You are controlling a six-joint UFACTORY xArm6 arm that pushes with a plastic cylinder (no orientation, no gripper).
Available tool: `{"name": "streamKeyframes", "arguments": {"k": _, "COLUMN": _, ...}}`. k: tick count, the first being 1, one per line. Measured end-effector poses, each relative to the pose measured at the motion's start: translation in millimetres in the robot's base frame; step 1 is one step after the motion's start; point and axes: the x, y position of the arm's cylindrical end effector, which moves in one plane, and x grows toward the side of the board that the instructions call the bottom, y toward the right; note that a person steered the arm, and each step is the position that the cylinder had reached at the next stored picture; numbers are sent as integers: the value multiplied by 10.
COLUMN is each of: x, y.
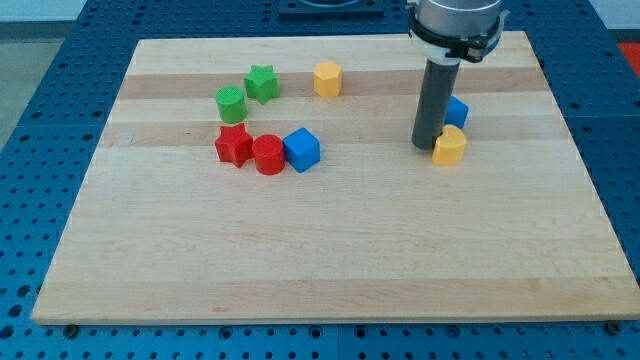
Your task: Push the green star closer to the green circle
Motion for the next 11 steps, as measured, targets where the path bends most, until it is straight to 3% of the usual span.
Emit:
{"name": "streamKeyframes", "arguments": {"k": 1, "x": -37, "y": -41}}
{"name": "streamKeyframes", "arguments": {"k": 4, "x": -638, "y": -1500}}
{"name": "streamKeyframes", "arguments": {"k": 5, "x": -993, "y": -1577}}
{"name": "streamKeyframes", "arguments": {"k": 9, "x": -1249, "y": -1577}}
{"name": "streamKeyframes", "arguments": {"k": 11, "x": -1250, "y": -945}}
